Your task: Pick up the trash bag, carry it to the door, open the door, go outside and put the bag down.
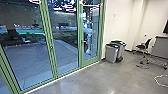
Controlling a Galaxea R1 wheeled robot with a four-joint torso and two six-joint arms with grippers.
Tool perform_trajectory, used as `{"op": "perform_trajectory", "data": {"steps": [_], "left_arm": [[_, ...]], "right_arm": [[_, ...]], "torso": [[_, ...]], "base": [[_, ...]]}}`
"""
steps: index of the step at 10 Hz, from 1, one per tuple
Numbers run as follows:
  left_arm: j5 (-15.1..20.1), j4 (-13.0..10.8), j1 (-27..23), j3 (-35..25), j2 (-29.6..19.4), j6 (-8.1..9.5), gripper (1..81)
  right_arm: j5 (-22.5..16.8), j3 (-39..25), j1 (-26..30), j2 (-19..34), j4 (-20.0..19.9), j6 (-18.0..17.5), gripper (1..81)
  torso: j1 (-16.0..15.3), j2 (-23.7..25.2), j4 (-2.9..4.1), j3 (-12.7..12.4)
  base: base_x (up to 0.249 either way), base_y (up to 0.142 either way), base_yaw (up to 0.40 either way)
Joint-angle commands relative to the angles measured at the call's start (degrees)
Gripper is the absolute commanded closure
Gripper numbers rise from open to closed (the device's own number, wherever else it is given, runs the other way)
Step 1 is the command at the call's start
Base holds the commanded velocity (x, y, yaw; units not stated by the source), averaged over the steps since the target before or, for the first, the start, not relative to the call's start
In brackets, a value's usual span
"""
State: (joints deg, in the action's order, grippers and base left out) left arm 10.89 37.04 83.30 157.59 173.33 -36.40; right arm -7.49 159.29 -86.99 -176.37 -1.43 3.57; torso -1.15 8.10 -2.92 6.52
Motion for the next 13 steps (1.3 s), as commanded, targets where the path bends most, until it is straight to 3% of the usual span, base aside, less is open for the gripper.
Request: {"op": "perform_trajectory", "data": {"steps": [1, 13], "left_arm": [[4.85, -0.21, -3.35, -0.17, 0.18, -0.60, 81.1], [4.85, -0.21, -3.36, -0.17, 0.27, -0.60, 81.1]], "right_arm": [[-3.59, -0.14, 2.83, -0.14, 0.02, 0.12, 1.0], [-3.59, -0.14, 2.83, 0.03, 0.02, 0.12, 1.0]], "torso": [[0.00, 0.00, 0.00, 0.00], [0.00, 0.00, 0.00, 0.00]], "base": [[0.167, -0.074, 0.000], [0.168, -0.075, 0.000]]}}
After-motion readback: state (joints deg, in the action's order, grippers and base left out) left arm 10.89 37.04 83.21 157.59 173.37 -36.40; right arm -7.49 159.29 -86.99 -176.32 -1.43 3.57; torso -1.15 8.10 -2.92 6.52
